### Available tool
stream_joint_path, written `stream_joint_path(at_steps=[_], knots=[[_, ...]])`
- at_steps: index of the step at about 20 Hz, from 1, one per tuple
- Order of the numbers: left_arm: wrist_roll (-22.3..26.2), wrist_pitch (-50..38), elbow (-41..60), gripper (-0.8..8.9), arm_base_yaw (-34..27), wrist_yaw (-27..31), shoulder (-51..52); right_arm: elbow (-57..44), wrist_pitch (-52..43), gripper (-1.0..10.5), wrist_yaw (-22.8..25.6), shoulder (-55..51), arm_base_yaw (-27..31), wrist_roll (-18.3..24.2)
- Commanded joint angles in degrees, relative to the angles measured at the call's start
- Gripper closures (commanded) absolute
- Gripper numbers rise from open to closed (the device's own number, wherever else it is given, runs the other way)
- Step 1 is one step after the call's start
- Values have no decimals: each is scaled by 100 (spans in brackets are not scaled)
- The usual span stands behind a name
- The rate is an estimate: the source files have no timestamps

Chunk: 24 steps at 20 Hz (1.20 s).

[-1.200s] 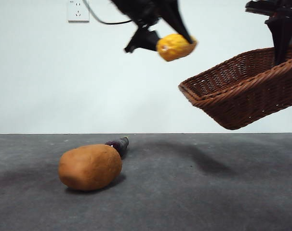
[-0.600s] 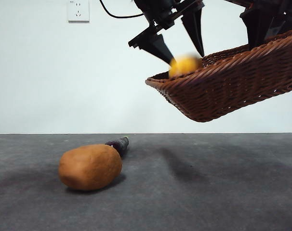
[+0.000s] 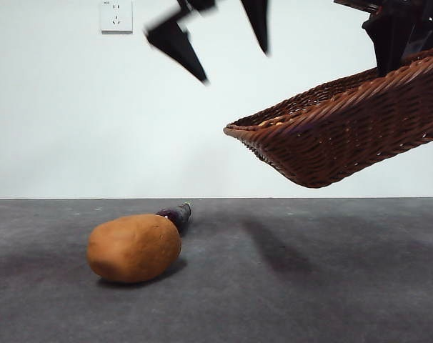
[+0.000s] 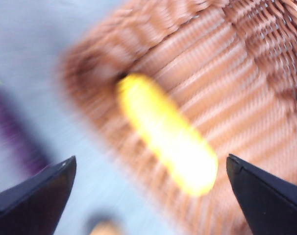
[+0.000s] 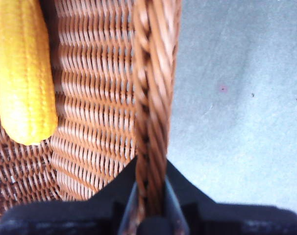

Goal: Help me put the vegetables on the table into the basket

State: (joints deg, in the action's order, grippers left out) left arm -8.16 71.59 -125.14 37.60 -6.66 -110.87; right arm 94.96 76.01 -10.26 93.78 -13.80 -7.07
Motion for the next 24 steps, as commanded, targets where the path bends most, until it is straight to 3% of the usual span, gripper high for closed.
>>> stream_joint_path(at_steps=[1, 6, 10, 14, 19, 24], knots=[[461, 413, 55, 275, 129, 267, 404, -11, -192, 958, -7, -22, 0, -24], [570, 411, 905, 275, 608, 573, 1602, -11, -101, 958, 70, -20, 0, 122], [468, 192, 2811, 276, 780, 837, 2684, -11, -101, 958, 116, -20, 0, 129], [52, -1060, 4863, 278, 809, 820, 3582, -11, -205, 958, 109, -20, -17, 127], [-63, -2109, 6561, 279, 721, 817, 3526, -11, -227, 958, 136, -20, -13, 131], [-52, -2933, 6909, 278, 608, 839, 2837, -11, -247, 958, 133, -20, -17, 129]])
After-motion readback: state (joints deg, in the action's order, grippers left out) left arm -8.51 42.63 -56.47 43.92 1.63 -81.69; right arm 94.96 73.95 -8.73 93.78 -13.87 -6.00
